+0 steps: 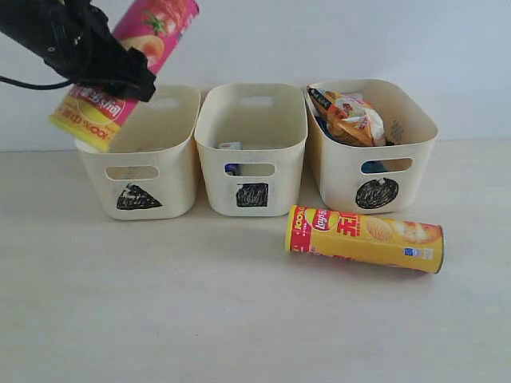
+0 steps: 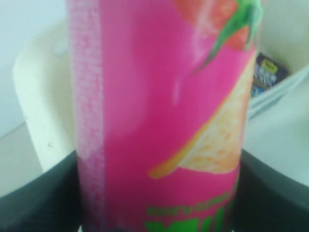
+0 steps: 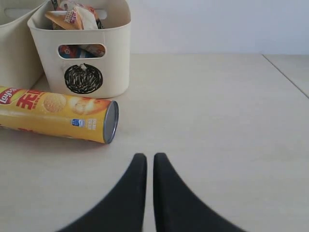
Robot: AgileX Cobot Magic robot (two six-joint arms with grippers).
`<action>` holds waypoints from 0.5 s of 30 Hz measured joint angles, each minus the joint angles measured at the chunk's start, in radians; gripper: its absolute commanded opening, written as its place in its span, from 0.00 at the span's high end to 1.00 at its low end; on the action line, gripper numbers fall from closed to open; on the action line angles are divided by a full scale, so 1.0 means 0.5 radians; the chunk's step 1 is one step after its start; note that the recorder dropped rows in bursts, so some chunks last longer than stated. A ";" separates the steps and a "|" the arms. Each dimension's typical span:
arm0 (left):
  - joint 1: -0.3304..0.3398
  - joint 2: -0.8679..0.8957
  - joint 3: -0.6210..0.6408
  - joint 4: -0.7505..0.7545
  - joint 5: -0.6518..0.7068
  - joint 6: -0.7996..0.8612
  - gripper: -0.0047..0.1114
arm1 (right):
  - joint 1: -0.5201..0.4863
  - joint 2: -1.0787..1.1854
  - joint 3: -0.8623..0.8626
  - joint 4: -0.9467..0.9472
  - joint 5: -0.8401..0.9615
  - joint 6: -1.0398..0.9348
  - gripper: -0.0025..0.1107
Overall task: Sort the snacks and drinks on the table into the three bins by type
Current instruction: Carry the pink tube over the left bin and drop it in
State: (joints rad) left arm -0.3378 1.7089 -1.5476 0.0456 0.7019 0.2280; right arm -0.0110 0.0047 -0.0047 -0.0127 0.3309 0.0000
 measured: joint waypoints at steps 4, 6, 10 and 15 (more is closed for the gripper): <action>0.076 0.123 -0.152 0.000 -0.052 -0.083 0.93 | 0.000 0.000 0.000 0.000 0.000 0.000 0.96; 0.112 0.211 -0.237 0.000 -0.076 -0.132 0.93 | 0.000 0.000 0.000 0.000 0.000 0.000 0.96; 0.152 0.447 -0.470 0.000 -0.120 -0.182 0.93 | 0.000 0.000 0.000 0.000 0.000 0.000 0.96; 0.156 0.782 -0.816 0.000 -0.165 -0.195 0.93 | 0.000 0.000 0.000 0.000 0.000 0.000 0.96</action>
State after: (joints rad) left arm -0.2595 2.1000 -1.9556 0.0456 0.6196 0.1306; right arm -0.0110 0.0047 -0.0047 -0.0127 0.3309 0.0000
